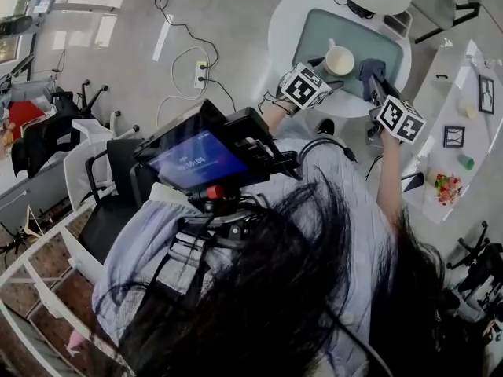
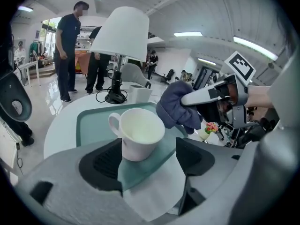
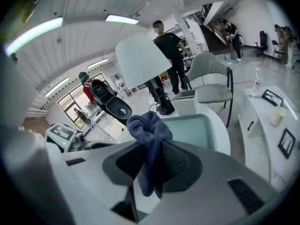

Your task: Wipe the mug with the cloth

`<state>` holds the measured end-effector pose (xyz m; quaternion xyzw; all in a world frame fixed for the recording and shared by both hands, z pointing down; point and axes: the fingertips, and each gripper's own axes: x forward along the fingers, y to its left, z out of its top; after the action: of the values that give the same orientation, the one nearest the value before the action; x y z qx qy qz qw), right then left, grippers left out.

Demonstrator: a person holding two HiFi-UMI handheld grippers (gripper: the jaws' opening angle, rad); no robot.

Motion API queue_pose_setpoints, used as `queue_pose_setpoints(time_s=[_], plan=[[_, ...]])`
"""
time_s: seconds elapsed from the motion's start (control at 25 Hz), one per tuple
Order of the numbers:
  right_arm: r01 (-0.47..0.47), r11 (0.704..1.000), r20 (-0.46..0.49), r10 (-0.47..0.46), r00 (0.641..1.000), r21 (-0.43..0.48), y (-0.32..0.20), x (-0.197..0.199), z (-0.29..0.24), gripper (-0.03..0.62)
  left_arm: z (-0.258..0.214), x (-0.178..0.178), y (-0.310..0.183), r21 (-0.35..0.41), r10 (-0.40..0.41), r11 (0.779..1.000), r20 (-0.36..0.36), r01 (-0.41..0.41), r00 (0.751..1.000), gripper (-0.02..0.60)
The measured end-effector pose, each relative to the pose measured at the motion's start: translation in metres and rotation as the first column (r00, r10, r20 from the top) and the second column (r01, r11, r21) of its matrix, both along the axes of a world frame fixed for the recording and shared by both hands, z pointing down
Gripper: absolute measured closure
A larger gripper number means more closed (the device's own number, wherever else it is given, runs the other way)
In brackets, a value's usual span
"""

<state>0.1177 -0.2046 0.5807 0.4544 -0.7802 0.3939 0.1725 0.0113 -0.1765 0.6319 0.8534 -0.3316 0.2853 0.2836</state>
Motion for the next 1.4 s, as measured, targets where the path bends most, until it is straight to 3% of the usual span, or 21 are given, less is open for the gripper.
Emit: queue_pose_setpoints(time_s=[0.36,0.48,0.56,0.64,0.68,0.8,0.88,0.92,1.0,1.08,1.16,1.4], plan=[[0.216,0.976,-0.176,-0.208,0.962,0.028,-0.043,-0.020,0.027,0.487,0.008,-0.002,-0.009,-0.017,0.094,0.995,-0.018,-0.094,0.995,0.233],[0.312,0.949,-0.202,-0.297,0.933,0.050,-0.051,-0.035,0.030,0.487,0.011,-0.004,-0.008,-0.025,0.098,0.995,-0.015,-0.098,0.995,0.233],[0.401,0.913,-0.244,-0.374,0.895,0.072,-0.056,-0.044,0.030,0.487,0.014,-0.005,-0.007,-0.034,0.097,0.995,-0.018,-0.097,0.995,0.233],[0.518,0.850,-0.317,-0.468,0.825,0.096,-0.059,-0.052,0.031,0.487,0.016,-0.004,-0.007,-0.044,0.104,0.994,-0.020,-0.105,0.994,0.233],[0.587,0.802,-0.356,-0.521,0.776,0.107,-0.060,-0.057,0.031,0.487,0.016,-0.003,-0.007,-0.048,0.108,0.993,-0.018,-0.109,0.994,0.233],[0.779,0.618,-0.446,-0.669,0.594,0.111,-0.056,-0.077,0.029,0.487,0.021,-0.002,-0.007,-0.060,0.112,0.992,-0.019,-0.113,0.994,0.233],[0.857,0.507,-0.464,-0.739,0.489,0.095,-0.054,-0.091,0.028,0.487,0.020,-0.002,-0.009,-0.063,0.114,0.991,-0.019,-0.115,0.993,0.233],[0.880,0.467,-0.459,-0.766,0.451,0.086,-0.055,-0.096,0.028,0.487,0.020,-0.001,-0.010,-0.062,0.116,0.991,-0.017,-0.116,0.993,0.233],[0.907,0.418,-0.420,-0.813,0.403,0.061,-0.058,-0.104,0.029,0.487,0.024,0.000,-0.011,-0.058,0.115,0.992,-0.013,-0.116,0.993,0.233],[0.916,0.401,-0.367,-0.847,0.384,0.032,-0.061,-0.108,0.034,0.487,0.029,0.002,-0.011,-0.054,0.110,0.992,-0.008,-0.110,0.994,0.233],[0.913,0.407,-0.316,-0.865,0.389,0.009,-0.062,-0.108,0.036,0.487,0.029,0.002,-0.010,-0.051,0.105,0.993,-0.006,-0.106,0.994,0.233],[0.873,0.487,-0.220,-0.853,0.474,-0.008,-0.060,-0.099,0.044,0.487,0.023,0.001,-0.008,-0.063,0.107,0.992,-0.017,-0.108,0.994,0.233]])
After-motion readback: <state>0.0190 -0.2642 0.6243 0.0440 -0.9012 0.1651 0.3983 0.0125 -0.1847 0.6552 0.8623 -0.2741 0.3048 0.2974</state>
